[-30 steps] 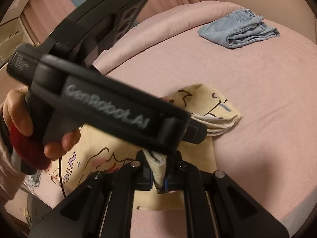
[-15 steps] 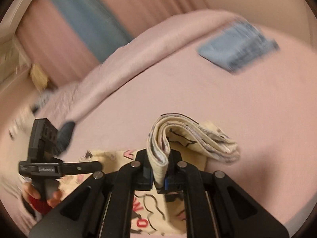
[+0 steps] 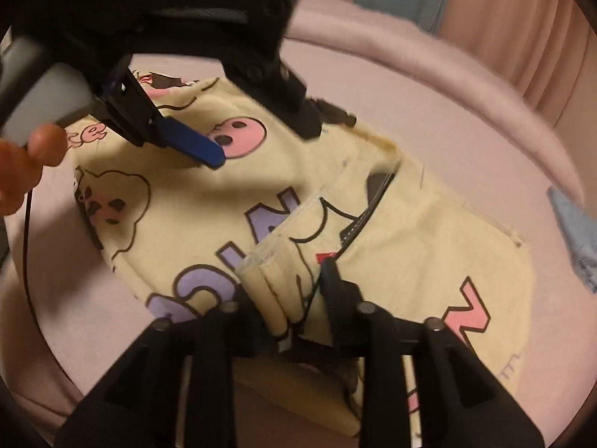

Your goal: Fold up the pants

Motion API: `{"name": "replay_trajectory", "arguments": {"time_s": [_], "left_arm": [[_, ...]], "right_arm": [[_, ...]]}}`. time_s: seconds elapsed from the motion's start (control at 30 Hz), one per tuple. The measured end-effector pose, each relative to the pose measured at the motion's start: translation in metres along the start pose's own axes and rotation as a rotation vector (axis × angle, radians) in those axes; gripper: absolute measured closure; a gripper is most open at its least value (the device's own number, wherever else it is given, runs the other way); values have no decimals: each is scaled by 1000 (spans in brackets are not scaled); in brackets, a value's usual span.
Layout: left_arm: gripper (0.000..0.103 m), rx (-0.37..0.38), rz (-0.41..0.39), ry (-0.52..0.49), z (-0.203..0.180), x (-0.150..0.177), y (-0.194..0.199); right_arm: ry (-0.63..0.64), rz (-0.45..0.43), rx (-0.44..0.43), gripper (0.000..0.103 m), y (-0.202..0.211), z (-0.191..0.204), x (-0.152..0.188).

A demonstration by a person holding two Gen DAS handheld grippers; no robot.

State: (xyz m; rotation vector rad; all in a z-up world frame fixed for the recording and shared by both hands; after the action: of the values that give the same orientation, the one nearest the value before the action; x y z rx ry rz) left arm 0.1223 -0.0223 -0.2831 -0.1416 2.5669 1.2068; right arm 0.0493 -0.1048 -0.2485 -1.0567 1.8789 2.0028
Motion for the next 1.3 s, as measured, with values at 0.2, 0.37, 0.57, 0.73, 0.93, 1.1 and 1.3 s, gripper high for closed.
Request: {"name": "replay_trajectory", "arguments": {"time_s": [0.2,0.37,0.57,0.73,0.93,1.1,1.3], "left_arm": [[22,39,48,-72,-21,-5,-15],[22,44,101,-91,-39,-28,-50],[42,-10,114,-136,-49,-41,-60],[48,-41,117,-165,-48,-41,-59],[51,66,135,-152,-55,-41,-71],[51,42,150,-151,-46,-39,-76],[92,46,96,-148,-44,-49,-60]], "right_arm": [[-189,35,-255,57,38,-25,-6],[-334,44,-268,52,43,-69,-1],[-315,49,-301,52,42,-50,24],[-185,8,-274,55,43,-24,23],[-189,5,-273,55,34,-14,24],[-175,5,-259,54,30,-9,22],[-78,-8,-261,54,28,10,20]]}}
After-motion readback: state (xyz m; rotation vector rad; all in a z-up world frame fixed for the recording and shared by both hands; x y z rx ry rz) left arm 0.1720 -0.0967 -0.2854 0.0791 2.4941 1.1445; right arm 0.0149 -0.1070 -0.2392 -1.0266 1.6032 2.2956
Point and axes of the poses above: each gripper's, at about its wrist camera, not at the fingertips, and y roughly against the way its jaws point, z to its left, x to its underside, the point moved 9 cm from there along -y, roughly the way its jaws point, and after that the axes turned 10 degrees about -y, right-handed, at the moved point
